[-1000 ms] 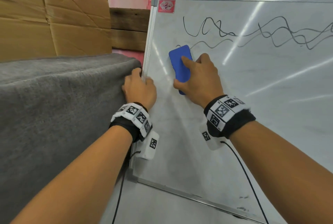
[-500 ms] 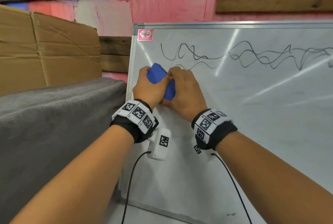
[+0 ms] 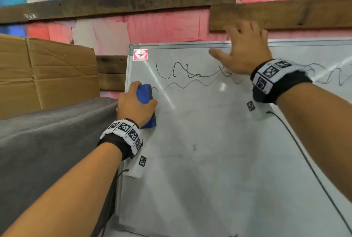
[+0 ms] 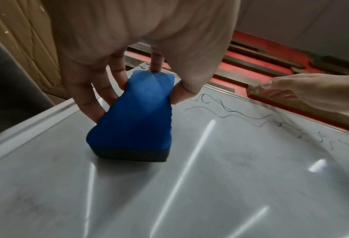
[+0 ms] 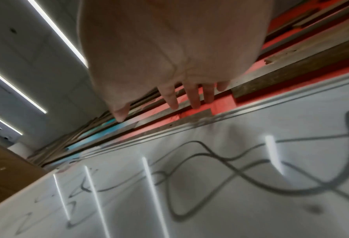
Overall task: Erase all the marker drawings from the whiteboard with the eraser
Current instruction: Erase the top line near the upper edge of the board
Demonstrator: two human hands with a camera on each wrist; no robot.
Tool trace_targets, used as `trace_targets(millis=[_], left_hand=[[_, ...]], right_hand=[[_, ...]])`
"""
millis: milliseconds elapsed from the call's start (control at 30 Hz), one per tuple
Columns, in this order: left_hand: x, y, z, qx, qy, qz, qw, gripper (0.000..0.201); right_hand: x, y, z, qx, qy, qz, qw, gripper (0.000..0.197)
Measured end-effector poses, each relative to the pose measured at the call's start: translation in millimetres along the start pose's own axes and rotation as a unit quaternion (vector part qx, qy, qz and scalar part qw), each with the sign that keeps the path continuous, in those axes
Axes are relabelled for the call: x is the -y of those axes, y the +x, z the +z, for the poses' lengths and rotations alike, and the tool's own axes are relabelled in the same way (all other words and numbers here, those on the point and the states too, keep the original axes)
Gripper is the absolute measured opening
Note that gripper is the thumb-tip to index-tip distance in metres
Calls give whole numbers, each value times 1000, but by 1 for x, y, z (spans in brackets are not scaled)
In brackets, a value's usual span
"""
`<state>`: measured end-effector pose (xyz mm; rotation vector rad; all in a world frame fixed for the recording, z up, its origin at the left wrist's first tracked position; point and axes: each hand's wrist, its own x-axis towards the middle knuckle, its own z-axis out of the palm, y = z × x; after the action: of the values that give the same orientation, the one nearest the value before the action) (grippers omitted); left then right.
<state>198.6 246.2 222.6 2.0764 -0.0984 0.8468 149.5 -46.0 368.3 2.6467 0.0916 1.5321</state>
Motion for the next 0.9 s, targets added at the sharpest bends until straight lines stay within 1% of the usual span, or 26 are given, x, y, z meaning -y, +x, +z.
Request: trace_targets(millis=[67,133,200,333,433,600,733,833,900], left_hand=[[0,0,1,11,22,2,1000,71],[-2,-2,3,18,37,4,999,73],[-3,-3,5,18,46,4,999,74],[-3,-6,7,14,59,8,998,76],[-4,-3,8,22,92,21,995,79],[-11,8,11,34,141,34,989,80],[-2,1,14,39,167,46,984,78],[6,-8,16,36,160,30,986,79],[2,-6,15,28,148,23,988,80]], right_hand=[[-13,2,2,65,-31,9,997,88],[-18,-3,9,100,-38,17,994,100],[-18,-8,12,95,-38,18,995,105],[-17,-10,11,93,-50,25,994,110],[-17,-11,11,96,-46,25,994,112],[-15,-13,8,100,-38,34,994,110],[-14,-15,7,97,-33,32,994,109],[-13,-17,7,89,-28,39,995,108],[-12,-18,7,87,-22,41,995,105]])
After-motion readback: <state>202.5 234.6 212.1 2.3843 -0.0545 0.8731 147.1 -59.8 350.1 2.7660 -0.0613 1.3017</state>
